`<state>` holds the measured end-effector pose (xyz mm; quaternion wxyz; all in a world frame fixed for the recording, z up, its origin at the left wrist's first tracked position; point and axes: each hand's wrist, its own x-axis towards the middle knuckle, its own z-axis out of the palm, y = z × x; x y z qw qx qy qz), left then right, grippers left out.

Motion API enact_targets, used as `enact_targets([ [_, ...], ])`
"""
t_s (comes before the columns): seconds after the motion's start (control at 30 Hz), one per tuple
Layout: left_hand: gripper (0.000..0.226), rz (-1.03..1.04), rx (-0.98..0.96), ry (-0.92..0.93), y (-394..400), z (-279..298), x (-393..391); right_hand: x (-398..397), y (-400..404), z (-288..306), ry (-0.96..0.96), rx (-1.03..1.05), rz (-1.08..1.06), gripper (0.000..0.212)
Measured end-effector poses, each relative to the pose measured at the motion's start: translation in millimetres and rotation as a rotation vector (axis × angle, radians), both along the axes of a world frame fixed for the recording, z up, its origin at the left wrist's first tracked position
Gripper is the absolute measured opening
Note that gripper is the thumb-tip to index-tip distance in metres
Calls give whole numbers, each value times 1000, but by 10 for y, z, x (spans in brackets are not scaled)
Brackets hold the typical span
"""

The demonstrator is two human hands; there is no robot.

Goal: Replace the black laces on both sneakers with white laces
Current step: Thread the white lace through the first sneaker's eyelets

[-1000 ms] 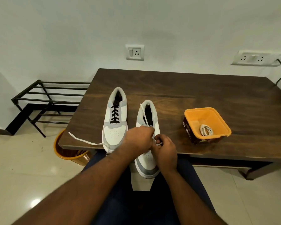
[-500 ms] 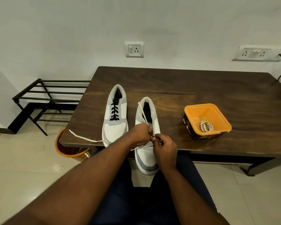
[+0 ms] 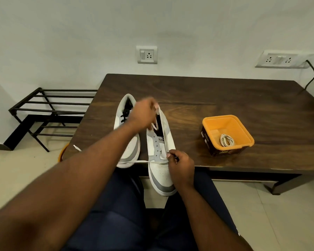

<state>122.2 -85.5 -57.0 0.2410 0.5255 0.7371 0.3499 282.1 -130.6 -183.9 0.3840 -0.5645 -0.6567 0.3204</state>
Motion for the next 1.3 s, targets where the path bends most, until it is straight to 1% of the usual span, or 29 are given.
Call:
enact_targets([
  [0.07, 23, 87, 102, -222, 161, 235, -88, -2, -6, -7, 1, 22, -4, 16],
  [0.1, 24, 130, 146, -291, 254, 326, -119, -5, -7, -9, -5, 30, -6, 16],
  [0.13, 22, 162, 202, -305, 352, 396, -143, -10, -7, -4, -8, 31, -7, 16],
  [0.2, 16, 132, 279, -192, 527, 423, -183, -12, -9, -1, -9, 34, -7, 16],
  [0.23, 25, 73, 252, -105, 574, 406, -208, -13, -11, -1, -11, 36, -8, 16],
  [0.27, 42, -3, 183, -2, 610, 347, -253, -13, -18, -3, -14, 38, -8, 16],
  [0.33, 76, -149, -27, 186, 614, 204, -331, -8, -23, -14, -18, 52, -2, 15],
  [0.37, 84, -210, -136, 233, 567, 133, -349, -2, -24, -21, -19, 66, 2, 14],
  [0.4, 86, -238, -215, 271, 507, 39, -372, -1, -25, -26, -17, 75, 6, 13],
  [0.43, 82, -221, -248, 312, 433, -48, -382, 3, -24, -29, -15, 76, 8, 12],
  [0.47, 69, -161, -225, 340, 346, -132, -369, 5, -24, -31, -15, 70, 10, 13],
  [0.5, 49, -61, -162, 340, 226, -203, -323, 9, -20, -35, -16, 60, 9, 13],
  [0.53, 27, 33, -85, 294, 81, -281, -262, 12, -18, -41, -11, 50, 9, 14],
  [0.57, 11, 71, -36, 198, -116, -352, -156, 16, -12, -48, 3, 40, 7, 13],
  [0.6, 11, 73, -31, 86, -319, -437, -37, 24, -4, -53, 34, 24, 5, 11],
  [0.67, 11, 31, -126, -142, -785, -639, 239, 49, 14, -60, 151, -42, 0, 8],
  [0.7, 9, 23, -170, -222, -988, -750, 356, 70, 22, -60, 213, -87, 5, 9],
  [0.77, 10, 39, -202, -286, -1239, -952, 488, 122, 64, -49, 329, -190, 23, 13],
  [0.83, 18, 65, -175, -300, -1322, -1085, 540, 179, 102, -53, 408, -279, 56, 16],
  [0.9, 19, 70, -135, -268, -1312, -1112, 554, 211, 105, -44, 403, -297, 85, 18],
  [0.97, 17, 98, -110, -264, -1279, -1105, 566, 219, 91, -32, 325, -253, 96, 17],
  [1.03, 16, 145, -107, -311, -1256, -1117, 589, 202, 63, 5, 217, -193, 116, 19],
  [1.1, 14, 186, -106, -408, -1253, -1132, 630, 176, 42, 47, 154, -170, 135, 26],
  [1.17, 11, 189, -96, -508, -1242, -1134, 661, 163, 13, 74, 176, -201, 167, 33],
  [1.23, 11, 168, -61, -567, -1218, -1123, 669, 179, -19, 101, 230, -271, 207, 39],
  [1.3, 11, 152, 4, -612, -1207, -1114, 668, 228, -41, 130, 240, -319, 239, 43],
])
